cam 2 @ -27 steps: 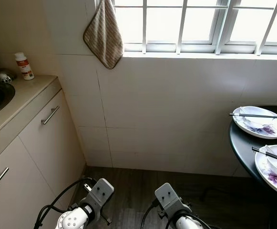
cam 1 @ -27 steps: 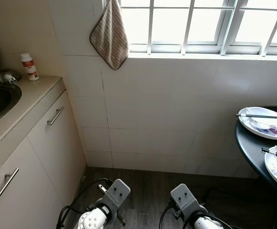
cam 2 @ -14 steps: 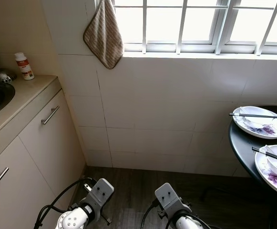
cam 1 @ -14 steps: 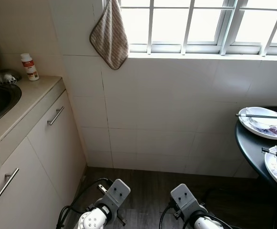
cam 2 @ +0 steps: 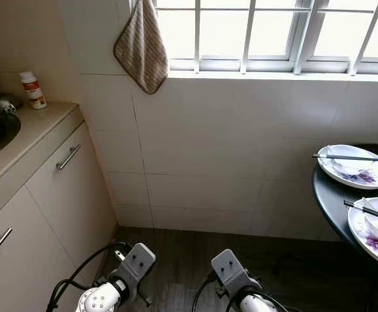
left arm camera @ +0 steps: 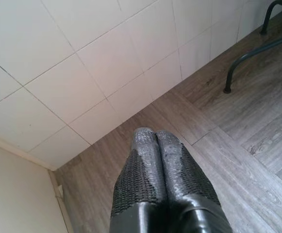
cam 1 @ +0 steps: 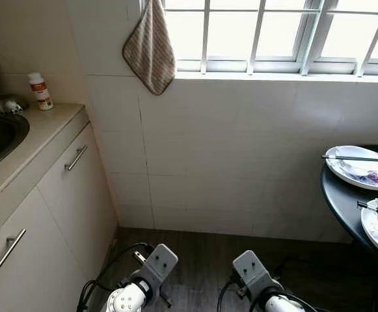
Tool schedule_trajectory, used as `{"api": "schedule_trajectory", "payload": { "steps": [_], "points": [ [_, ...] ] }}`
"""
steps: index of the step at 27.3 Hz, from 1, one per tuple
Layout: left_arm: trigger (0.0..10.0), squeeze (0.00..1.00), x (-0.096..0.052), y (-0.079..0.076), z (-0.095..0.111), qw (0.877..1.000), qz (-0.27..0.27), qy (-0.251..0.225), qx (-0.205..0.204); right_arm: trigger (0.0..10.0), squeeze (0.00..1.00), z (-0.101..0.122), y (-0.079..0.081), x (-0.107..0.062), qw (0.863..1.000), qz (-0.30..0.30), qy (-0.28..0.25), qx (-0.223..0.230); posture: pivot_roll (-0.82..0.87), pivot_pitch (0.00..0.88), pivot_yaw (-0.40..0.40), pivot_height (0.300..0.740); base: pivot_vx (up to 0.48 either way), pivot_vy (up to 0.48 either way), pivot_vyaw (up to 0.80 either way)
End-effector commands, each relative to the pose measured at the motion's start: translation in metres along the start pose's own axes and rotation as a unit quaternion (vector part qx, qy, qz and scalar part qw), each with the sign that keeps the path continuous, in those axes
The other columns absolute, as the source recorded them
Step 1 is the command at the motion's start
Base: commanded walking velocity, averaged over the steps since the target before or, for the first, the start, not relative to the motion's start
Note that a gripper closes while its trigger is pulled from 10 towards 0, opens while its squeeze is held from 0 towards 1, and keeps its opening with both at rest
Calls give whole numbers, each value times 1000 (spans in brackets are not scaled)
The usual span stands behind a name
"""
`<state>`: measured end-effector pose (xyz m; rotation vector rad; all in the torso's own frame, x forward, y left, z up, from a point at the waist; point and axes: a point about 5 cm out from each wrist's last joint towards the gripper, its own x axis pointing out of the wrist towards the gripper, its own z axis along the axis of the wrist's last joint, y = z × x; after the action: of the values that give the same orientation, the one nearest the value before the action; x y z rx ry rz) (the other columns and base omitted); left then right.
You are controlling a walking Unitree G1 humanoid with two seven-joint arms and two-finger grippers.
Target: Kitchen organization
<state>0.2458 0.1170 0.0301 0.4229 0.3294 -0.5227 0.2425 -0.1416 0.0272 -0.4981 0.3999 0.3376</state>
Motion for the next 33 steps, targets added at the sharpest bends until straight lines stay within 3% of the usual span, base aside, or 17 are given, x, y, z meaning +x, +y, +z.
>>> {"api": "schedule_trajectory", "payload": {
  "steps": [1, 9, 33],
  "points": [
    [10000, 0, -21, 9, -13, 993, 65, -35, -87, 10000, 0, 0, -6, -20, 991, -51, -94, 79, 40, 0, -11, 740, 0, 0, 0],
    [10000, 0, -14, 11, -19, 991, 52, -23, -121, 10000, 0, -1, 3, -11, 992, -31, -91, 85, 44, 0, -9, 740, 0, 0, 0],
    [10000, 0, -9, 21, 3, 992, 61, -55, -96, 10000, 0, 17, -15, -7, 990, -38, -117, 75, 70, 0, -25, 740, 0, 0, 0]
  ]
}}
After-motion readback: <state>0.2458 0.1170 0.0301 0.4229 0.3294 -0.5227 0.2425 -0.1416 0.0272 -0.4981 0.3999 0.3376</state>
